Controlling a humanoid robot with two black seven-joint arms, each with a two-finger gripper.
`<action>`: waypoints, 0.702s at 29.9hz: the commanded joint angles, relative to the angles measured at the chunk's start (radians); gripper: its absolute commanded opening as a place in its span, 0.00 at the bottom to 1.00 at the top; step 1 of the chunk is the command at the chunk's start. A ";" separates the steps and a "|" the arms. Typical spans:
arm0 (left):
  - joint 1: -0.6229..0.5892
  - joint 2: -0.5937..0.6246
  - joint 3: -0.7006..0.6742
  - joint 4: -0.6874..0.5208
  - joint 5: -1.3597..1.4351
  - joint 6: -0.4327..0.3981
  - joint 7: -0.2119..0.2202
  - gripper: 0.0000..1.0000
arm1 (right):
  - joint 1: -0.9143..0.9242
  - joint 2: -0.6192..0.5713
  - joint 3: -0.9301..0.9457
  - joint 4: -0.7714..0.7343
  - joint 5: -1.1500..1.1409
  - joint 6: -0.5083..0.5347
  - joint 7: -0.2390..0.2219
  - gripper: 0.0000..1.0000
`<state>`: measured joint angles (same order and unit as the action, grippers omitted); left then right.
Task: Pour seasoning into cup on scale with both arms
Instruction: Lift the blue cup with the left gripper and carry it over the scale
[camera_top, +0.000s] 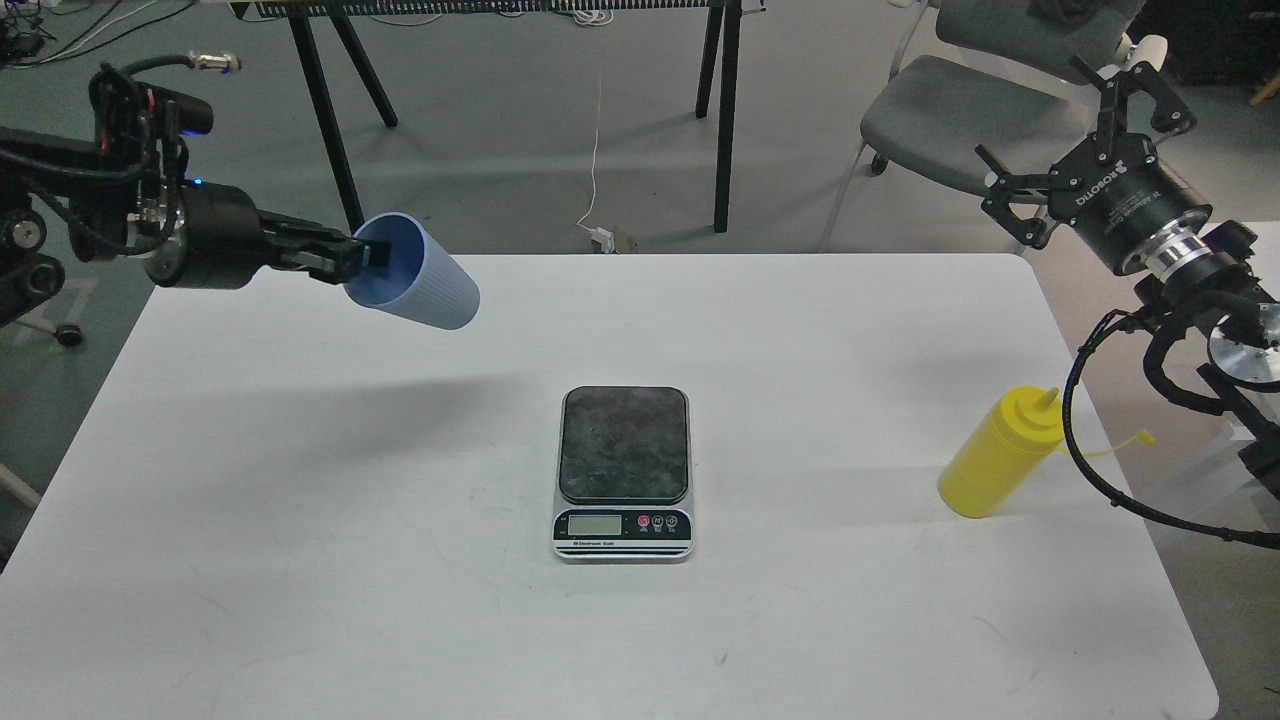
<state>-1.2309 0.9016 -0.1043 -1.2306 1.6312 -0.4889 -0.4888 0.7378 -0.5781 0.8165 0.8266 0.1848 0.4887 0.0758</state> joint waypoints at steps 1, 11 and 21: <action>-0.027 -0.009 0.000 -0.094 0.036 0.000 0.000 0.02 | -0.002 -0.005 0.053 -0.020 0.001 0.000 0.007 1.00; -0.015 -0.115 0.002 -0.119 0.131 0.000 0.000 0.02 | -0.009 -0.022 0.081 -0.057 0.001 0.000 0.007 1.00; -0.016 -0.227 0.005 -0.121 0.151 0.000 0.000 0.02 | -0.014 -0.012 0.076 -0.057 0.001 0.000 0.007 1.00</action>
<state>-1.2449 0.7117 -0.1013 -1.3509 1.7793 -0.4887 -0.4886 0.7242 -0.5941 0.8948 0.7703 0.1856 0.4887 0.0822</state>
